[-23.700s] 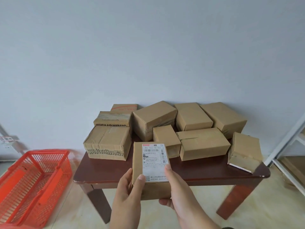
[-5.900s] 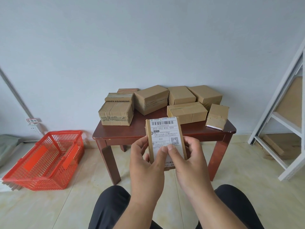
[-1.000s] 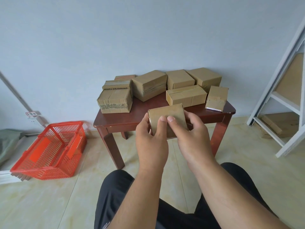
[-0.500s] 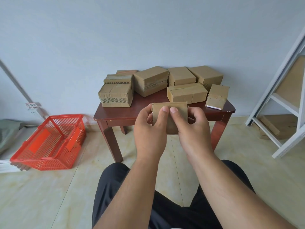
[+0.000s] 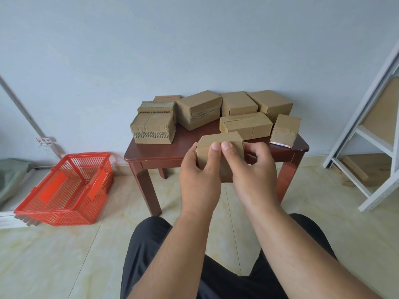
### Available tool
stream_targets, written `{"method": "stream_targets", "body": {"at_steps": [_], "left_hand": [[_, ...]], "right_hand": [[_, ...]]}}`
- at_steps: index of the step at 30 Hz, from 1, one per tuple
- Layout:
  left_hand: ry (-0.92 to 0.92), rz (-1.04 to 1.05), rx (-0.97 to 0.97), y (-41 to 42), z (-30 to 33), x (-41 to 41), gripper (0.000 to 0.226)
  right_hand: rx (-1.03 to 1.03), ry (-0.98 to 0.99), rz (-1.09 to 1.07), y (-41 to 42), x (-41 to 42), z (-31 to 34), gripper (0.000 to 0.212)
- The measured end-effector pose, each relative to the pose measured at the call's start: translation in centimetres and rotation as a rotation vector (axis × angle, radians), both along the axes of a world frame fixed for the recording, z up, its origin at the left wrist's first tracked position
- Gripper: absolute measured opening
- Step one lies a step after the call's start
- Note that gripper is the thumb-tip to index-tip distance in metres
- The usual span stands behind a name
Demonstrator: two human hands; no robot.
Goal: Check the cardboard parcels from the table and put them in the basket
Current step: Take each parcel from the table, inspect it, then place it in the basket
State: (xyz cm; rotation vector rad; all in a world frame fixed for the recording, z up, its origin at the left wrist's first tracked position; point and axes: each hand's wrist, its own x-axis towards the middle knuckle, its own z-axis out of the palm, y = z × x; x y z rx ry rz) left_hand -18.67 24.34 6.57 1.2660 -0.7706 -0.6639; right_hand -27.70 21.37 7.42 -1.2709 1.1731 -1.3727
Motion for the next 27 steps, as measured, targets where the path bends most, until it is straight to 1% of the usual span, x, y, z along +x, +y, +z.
{"method": "stream_targets", "body": {"at_steps": [4, 5, 7, 8, 11, 14, 16, 19, 21, 22, 24, 25, 27], "left_hand": [[0.001, -0.026, -0.016, 0.0, -0.4, -0.1, 0.008], [0.015, -0.030, -0.018, 0.1, -0.3, -0.2, 0.010], [0.037, -0.035, -0.006, 0.2, -0.5, -0.5, 0.033], [0.049, -0.038, -0.001, 0.1, -0.7, -0.5, 0.038], [0.093, -0.040, -0.005, 0.1, -0.7, -0.4, 0.034], [0.078, -0.029, -0.023, 0.0, -0.7, -0.2, 0.031], [0.047, -0.036, -0.022, 0.2, -0.9, -0.3, 0.036], [-0.013, -0.079, -0.025, 0.7, -1.2, -0.6, 0.049], [-0.054, -0.093, 0.015, 0.8, -0.8, -0.6, 0.055], [-0.054, -0.089, 0.033, 0.7, -0.7, -0.4, 0.054], [-0.032, -0.062, 0.054, 0.3, -0.9, 0.3, 0.045], [-0.027, -0.057, 0.052, 0.0, -1.1, 0.6, 0.047], [-0.037, -0.036, 0.052, -0.4, -1.6, 1.0, 0.057]], "right_hand": [[0.039, -0.047, 0.028, 0.0, -0.2, -0.2, 0.033], [0.058, -0.068, 0.040, -0.1, -0.2, -0.2, 0.029], [0.077, -0.096, 0.057, -0.4, -0.2, -0.3, 0.025], [0.081, -0.111, 0.067, -0.5, -0.1, -0.3, 0.024], [0.096, -0.123, 0.117, -0.6, -0.2, -0.5, 0.031], [0.110, -0.112, 0.157, -0.7, -0.4, -0.9, 0.034], [0.104, -0.113, 0.163, -0.9, -0.5, -1.0, 0.034], [0.078, -0.082, 0.162, -0.9, -0.4, -0.9, 0.040], [0.055, -0.044, 0.165, -0.8, -0.4, -1.0, 0.040], [0.047, -0.033, 0.165, -0.8, -0.4, -1.1, 0.038], [0.042, -0.029, 0.167, -0.5, -0.5, -1.4, 0.036], [0.042, -0.024, 0.172, -0.4, -0.6, -1.5, 0.038], [0.040, -0.015, 0.177, -0.2, -0.6, -1.8, 0.039]]}}
